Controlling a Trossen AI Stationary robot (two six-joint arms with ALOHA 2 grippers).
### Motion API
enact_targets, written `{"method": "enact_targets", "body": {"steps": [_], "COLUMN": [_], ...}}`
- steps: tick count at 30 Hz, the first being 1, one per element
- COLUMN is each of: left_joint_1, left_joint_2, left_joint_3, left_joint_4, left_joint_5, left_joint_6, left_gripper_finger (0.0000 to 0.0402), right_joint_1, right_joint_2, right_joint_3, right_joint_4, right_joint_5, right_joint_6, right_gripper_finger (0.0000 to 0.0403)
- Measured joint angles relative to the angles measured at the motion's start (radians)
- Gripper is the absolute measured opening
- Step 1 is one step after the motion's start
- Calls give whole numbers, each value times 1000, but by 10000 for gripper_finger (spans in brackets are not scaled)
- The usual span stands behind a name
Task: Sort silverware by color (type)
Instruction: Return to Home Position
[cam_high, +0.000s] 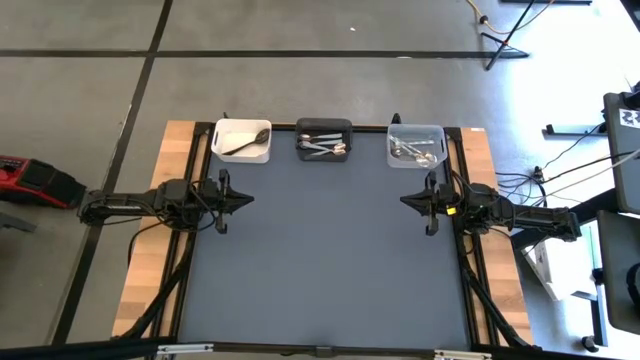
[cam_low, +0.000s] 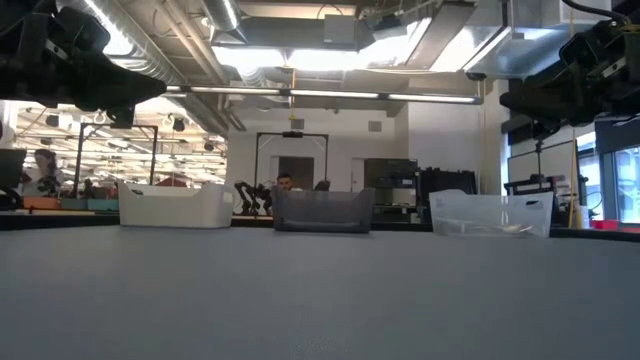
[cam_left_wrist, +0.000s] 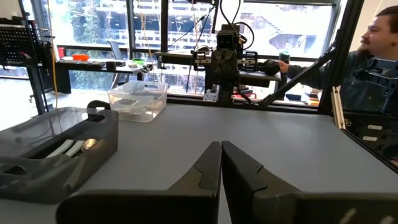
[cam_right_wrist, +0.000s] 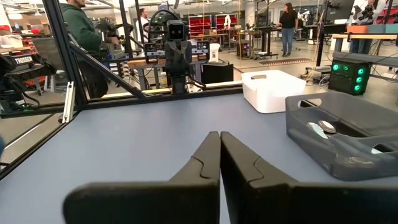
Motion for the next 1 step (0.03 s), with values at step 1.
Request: {"method": "enact_targets", "body": {"steps": [1], "left_joint_1": [0], "left_joint_2": [0], "left_joint_3": [0], "left_joint_4": [0], "left_joint_5": [0], "left_joint_6": [0], "left_gripper_finger": [7], "right_joint_1": [0], "right_joint_2": [0], "right_joint_3": [0], "right_joint_4": [0], "right_joint_5": [0], "right_joint_6": [0], "right_gripper_finger": [1]}}
